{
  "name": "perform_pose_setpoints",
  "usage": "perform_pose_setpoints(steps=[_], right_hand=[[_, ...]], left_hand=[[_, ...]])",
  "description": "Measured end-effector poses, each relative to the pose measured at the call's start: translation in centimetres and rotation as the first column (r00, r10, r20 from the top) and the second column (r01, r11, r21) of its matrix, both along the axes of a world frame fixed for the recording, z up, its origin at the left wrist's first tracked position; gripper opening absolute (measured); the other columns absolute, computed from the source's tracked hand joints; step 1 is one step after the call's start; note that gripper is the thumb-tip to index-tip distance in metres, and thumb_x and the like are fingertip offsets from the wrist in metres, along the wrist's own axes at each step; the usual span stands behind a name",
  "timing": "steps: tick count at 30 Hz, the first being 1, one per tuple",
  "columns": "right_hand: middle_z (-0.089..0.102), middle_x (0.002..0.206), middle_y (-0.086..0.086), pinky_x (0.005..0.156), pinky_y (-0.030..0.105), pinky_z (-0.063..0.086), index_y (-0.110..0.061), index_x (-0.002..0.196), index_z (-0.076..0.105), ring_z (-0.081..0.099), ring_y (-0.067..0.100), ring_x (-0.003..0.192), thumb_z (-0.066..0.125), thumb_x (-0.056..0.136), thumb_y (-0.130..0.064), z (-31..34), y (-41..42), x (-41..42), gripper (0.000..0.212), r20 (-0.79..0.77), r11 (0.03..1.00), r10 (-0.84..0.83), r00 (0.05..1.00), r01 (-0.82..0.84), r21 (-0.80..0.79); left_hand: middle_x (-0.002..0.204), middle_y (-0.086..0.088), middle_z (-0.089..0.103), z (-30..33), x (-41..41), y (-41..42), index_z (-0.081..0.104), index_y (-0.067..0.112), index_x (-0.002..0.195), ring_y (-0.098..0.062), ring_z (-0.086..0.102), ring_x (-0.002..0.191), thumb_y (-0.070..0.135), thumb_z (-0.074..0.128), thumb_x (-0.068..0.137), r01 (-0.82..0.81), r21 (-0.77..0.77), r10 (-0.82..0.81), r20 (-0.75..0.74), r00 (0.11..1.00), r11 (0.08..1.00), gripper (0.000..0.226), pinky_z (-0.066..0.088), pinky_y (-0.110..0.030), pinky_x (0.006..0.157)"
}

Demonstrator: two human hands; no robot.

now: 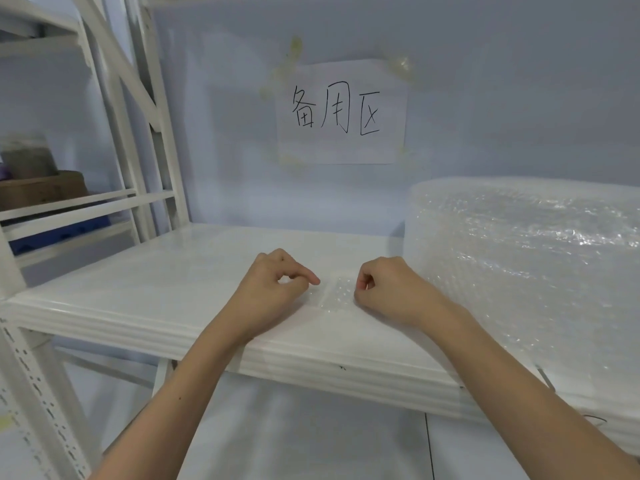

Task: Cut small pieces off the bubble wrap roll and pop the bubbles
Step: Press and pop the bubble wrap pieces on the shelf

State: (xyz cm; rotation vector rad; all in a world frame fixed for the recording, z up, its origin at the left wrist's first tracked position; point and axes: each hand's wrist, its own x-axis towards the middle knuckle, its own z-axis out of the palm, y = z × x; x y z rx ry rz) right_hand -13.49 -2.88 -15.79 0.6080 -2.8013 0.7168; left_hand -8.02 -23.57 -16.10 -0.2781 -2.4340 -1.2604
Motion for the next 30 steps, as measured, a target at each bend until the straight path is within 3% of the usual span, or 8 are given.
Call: perform_pose_setpoints(steps=[4, 13, 30], right_hand=[[0.065, 0.077, -0.001, 0.07, 0.041, 0.059, -0.014, 0.07, 0.066, 0.065, 0.021, 0.075, 0.057, 0.074, -0.016, -0.04, -0.17, -0.02, 0.01, 0.02, 1.0, 0.024, 1.0, -0.024, 0.004], [0.063, 0.069, -0.005, 0.069, 0.042, 0.059, -0.015, 0.068, 0.064, 0.065, 0.02, 0.071, 0.057, 0.076, -0.021, -0.25, -0.39, -0.15, 0.012, -0.003, 0.999, 0.046, 0.999, -0.046, -0.014], [0.063, 0.071, -0.007, 0.07, 0.038, 0.058, -0.018, 0.073, 0.067, 0.064, 0.017, 0.071, 0.056, 0.079, -0.023, -0.18, -0.53, 0.32, 0.013, 0.009, 0.997, 0.065, 0.998, -0.064, -0.034]], left_hand=[[0.084, 0.006, 0.05, -0.2, -0.16, 0.29, 0.079, 0.031, 0.082, -0.002, 0.042, 0.098, 0.014, 0.06, 0.087, 0.017, -0.132, -0.013, 0.026, 1.0, 0.991, 0.027, 0.032, -0.01, 0.077], [0.085, 0.003, 0.05, -0.29, -0.1, 0.28, 0.078, 0.038, 0.079, -0.005, 0.042, 0.095, 0.015, 0.063, 0.086, 0.062, -0.192, -0.056, 0.038, 0.998, 0.979, 0.028, 0.032, -0.014, 0.077], [0.08, 0.008, 0.051, -0.14, -0.05, 0.1, 0.08, 0.033, 0.077, -0.007, 0.046, 0.094, 0.013, 0.06, 0.086, 0.045, -0.082, -0.042, 0.035, 0.998, 0.996, 0.031, 0.037, -0.021, 0.08]])
